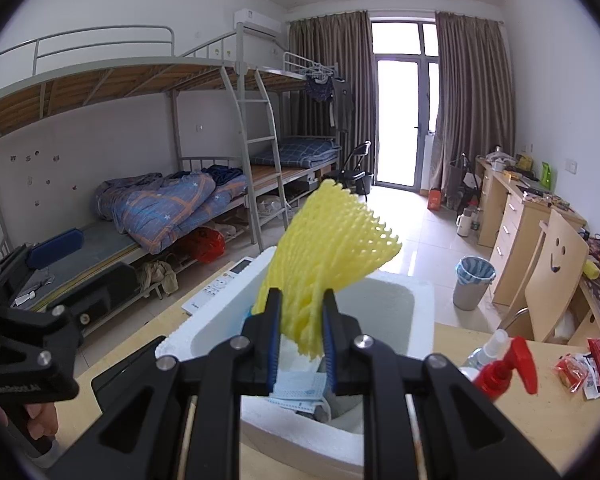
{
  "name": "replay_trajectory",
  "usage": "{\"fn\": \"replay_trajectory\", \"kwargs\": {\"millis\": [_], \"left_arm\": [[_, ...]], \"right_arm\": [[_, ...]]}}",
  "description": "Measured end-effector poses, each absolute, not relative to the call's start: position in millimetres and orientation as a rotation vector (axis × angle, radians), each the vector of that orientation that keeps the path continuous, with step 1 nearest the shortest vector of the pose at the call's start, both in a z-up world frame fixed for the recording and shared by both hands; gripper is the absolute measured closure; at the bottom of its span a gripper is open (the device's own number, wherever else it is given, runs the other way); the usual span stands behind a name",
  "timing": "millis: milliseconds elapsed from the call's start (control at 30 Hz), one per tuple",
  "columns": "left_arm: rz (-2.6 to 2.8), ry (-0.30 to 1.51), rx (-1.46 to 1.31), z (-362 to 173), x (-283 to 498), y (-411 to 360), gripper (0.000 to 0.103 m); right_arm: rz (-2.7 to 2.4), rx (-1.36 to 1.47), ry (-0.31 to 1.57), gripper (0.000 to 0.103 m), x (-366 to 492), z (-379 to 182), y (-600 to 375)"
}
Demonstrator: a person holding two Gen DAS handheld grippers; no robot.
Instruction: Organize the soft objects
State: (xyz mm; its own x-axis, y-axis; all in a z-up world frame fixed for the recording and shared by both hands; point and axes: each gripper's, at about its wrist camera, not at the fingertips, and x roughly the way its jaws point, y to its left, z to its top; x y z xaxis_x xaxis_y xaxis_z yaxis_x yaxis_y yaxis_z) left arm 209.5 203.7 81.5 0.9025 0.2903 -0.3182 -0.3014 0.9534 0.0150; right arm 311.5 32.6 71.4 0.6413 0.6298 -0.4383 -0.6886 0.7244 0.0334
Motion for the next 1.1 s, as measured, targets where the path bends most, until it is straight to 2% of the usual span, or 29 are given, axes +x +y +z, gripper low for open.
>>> {"fn": "replay_trajectory", "kwargs": {"millis": [367, 467, 500, 567, 600, 633, 667, 1100], "left_arm": [[0.307, 0.326, -0.04, 80.5, 207.5, 209.9, 0.001], [0.303, 0.327, -0.042, 80.7, 207.3, 211.4, 0.001], [0.303, 0.326, -0.042, 80.6, 207.1, 212.0, 0.001], [0.301, 0.326, -0.042, 80.3, 207.0, 211.7, 0.001], [0.301, 0.325, -0.043, 80.3, 206.4, 210.1, 0.001], [0.3, 0.325, -0.043, 80.3, 206.6, 210.0, 0.001], [0.297, 0.326, -0.044, 80.2, 206.8, 210.5, 0.001], [0.288, 0.332, -0.044, 79.0, 209.6, 203.3, 0.001]], "right_arm": [[0.741, -0.155, 0.444, 0.081, 311.7, 69.4, 35.9], [0.749, -0.161, 0.453, 0.076, 310.9, 68.1, 41.4], [0.745, -0.159, 0.454, 0.071, 311.7, 67.6, 41.6], [0.747, -0.16, 0.461, 0.053, 313.4, 67.0, 42.2], [0.747, -0.162, 0.46, 0.038, 313.9, 66.3, 42.4], [0.744, -0.165, 0.454, 0.029, 313.5, 66.2, 42.2], [0.74, -0.171, 0.449, 0.028, 312.8, 66.1, 43.0], [0.74, -0.173, 0.462, 0.027, 314.7, 67.5, 38.1]]}}
